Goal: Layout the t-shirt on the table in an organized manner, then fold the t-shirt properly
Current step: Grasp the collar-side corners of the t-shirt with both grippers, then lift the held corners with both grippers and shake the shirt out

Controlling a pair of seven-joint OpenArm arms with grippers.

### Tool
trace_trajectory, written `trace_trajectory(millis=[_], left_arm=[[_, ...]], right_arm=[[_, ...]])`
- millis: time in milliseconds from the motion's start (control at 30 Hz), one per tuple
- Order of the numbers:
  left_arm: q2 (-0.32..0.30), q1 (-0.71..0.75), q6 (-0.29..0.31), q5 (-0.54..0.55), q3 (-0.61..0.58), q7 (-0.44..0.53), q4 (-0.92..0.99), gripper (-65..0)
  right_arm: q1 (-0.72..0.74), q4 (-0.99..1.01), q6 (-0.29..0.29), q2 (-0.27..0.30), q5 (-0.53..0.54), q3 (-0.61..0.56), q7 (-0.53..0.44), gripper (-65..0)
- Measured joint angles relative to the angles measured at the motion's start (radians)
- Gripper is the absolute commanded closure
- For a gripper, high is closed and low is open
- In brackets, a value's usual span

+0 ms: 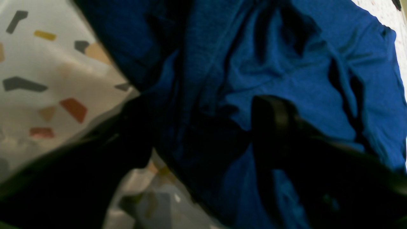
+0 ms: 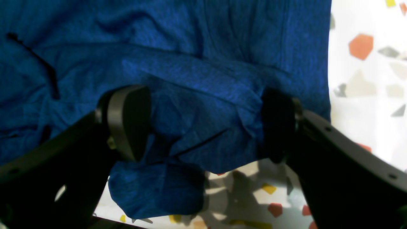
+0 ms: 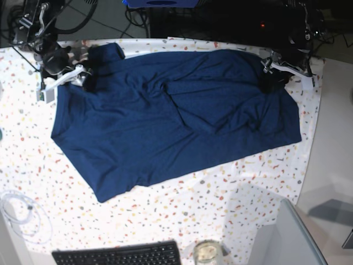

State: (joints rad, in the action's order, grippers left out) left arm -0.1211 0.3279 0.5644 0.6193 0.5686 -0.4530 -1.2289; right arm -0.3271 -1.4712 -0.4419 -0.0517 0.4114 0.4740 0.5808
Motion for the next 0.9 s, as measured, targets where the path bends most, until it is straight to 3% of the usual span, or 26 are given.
trace_trajectory(millis=[67, 200, 300, 433, 733, 800, 900], left_arm=[[-0.013, 0.003, -0.007, 0.006, -0.052, 0.014, 0.008, -29.1], [0.006, -0.003, 0.009, 0.007, -0.095, -0.007, 0.008, -21.4], [0.007, 0.003, 0.011, 0.011, -0.095, -0.005, 0.011, -21.7], [0.005, 0.002, 0.013, 0.011, -0.095, -0.011, 0.011, -21.1], [0.004, 0.008, 0.012, 0.010, -0.095, -0.012, 0.003, -20.6], [-0.008, 0.026, 0.012, 0.007, -0.098, -0.021, -0.014, -20.4], [-0.016, 0.065, 0.001, -0.016, -0.098, -0.040, -0.075, -19.4]], right_arm=[[-0.002, -0.014, 0.000, 0.001, -0.006, 0.000, 0.009, -45.5], [-0.053, -0.151, 0.000, -0.004, 0.002, 0.055, 0.002, -48.3], [-0.076, -0.168, 0.011, -0.003, -0.014, 0.119, 0.007, -51.0], [-0.037, -0.040, 0.008, -0.001, -0.013, 0.150, 0.013, -51.3], [-0.009, 0.045, -0.059, 0.030, 0.012, 0.073, -0.016, -50.4], [-0.008, 0.045, -0.068, 0.027, 0.018, 0.058, -0.014, -44.7], [-0.010, 0.045, -0.068, 0.028, 0.014, 0.051, 0.003, -25.4]])
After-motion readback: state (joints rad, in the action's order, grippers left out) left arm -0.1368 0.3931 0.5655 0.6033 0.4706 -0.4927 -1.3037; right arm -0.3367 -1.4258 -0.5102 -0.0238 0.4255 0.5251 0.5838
